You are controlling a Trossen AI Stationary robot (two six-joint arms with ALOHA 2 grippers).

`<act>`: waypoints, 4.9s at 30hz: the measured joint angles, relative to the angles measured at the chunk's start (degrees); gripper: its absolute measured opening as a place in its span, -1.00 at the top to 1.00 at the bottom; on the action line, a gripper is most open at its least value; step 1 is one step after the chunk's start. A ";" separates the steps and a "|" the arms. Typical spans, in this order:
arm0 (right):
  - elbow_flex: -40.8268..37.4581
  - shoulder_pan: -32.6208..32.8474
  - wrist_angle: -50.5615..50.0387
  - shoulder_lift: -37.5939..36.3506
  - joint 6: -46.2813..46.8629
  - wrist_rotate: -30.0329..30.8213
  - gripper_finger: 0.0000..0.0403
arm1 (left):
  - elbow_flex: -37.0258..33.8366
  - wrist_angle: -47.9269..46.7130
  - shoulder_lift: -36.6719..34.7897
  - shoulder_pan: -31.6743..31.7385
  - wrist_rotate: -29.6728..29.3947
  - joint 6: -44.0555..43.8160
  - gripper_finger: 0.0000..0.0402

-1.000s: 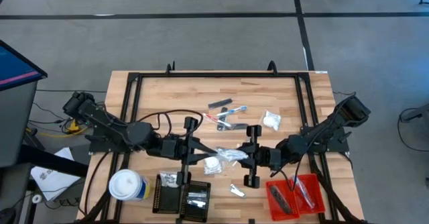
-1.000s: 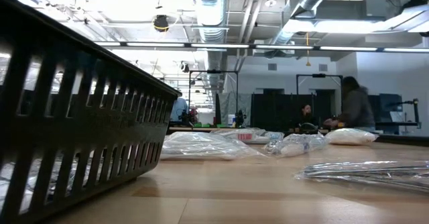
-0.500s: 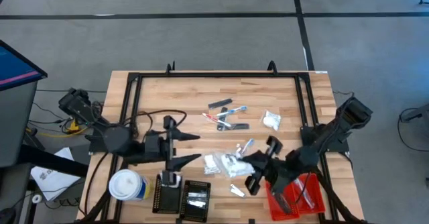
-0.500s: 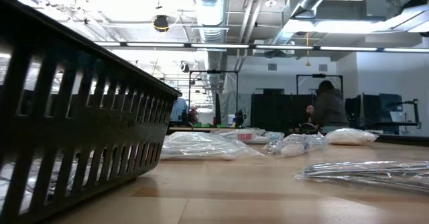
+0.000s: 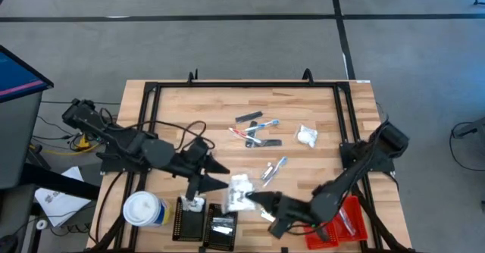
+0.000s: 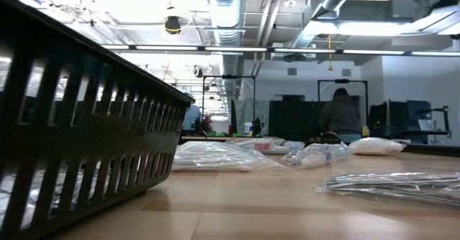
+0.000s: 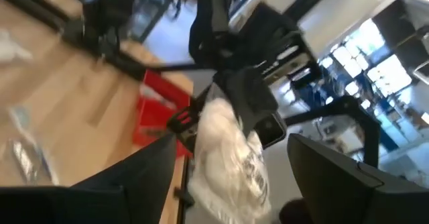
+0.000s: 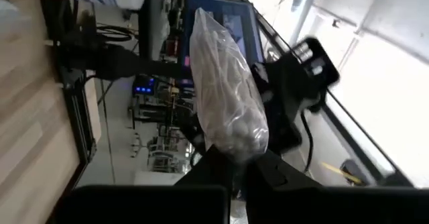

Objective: Pick & Place Travel size toiletries
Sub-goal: Put the cotton pack into the left black bin

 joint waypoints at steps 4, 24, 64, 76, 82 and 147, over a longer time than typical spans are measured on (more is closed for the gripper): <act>7.31 0.11 -4.75 4.95 -1.50 -0.18 0.98 | 0.00 -2.74 -0.96 -1.84 0.23 -0.04 -0.33; 9.23 1.46 -5.15 5.76 -2.70 1.05 0.98 | -8.91 -4.37 -3.87 -13.35 -20.70 -0.45 -0.19; 9.18 0.60 -5.16 5.76 -2.19 1.11 0.98 | -19.04 28.82 -0.96 -12.81 -12.70 6.92 0.07; 9.16 0.74 -2.66 5.71 3.71 0.96 0.87 | -19.04 28.82 -0.96 -12.93 -10.07 6.86 0.97; 9.16 1.31 3.49 5.70 13.60 0.64 0.56 | -19.04 28.32 -3.65 -13.49 -7.51 7.56 0.99; 9.16 1.58 36.44 5.72 18.85 5.37 -0.69 | -2.86 -46.40 20.06 -2.28 40.65 19.52 1.00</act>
